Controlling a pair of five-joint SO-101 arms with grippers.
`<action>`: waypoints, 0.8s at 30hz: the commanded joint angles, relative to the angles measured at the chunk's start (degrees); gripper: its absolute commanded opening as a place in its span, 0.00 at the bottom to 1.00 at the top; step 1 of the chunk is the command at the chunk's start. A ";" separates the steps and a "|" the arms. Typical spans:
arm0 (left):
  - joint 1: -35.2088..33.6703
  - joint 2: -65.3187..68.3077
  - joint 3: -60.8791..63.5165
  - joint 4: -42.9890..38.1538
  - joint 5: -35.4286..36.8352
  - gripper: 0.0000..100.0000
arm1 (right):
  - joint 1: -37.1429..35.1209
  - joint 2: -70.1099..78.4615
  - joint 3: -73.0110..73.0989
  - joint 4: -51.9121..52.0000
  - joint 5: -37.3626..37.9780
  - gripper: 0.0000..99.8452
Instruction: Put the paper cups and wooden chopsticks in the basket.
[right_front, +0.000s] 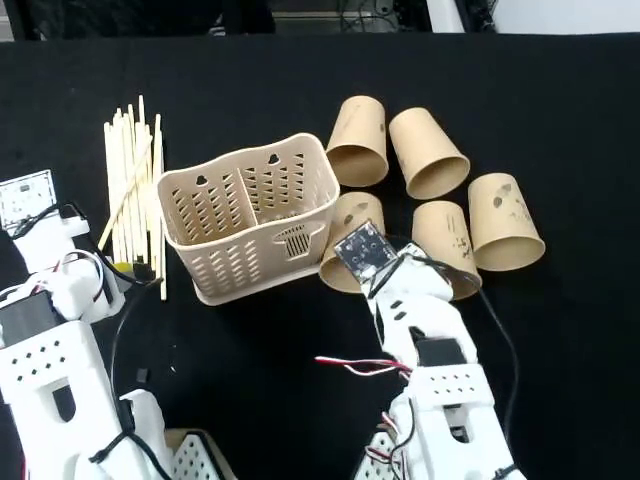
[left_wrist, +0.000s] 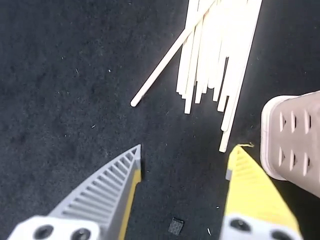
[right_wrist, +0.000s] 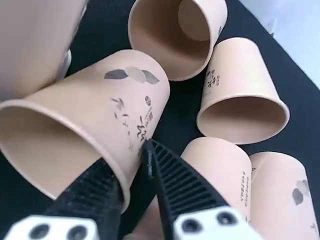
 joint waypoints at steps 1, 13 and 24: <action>0.84 -0.44 -2.15 -0.88 0.62 0.28 | 0.62 -0.66 -6.20 7.56 -0.88 0.01; 0.84 -0.44 -2.07 -0.88 0.97 0.28 | 2.64 -20.44 -33.63 58.73 -9.49 0.01; 2.07 -0.53 4.53 -4.04 12.92 0.27 | 2.55 -14.73 -68.62 78.68 -14.77 0.01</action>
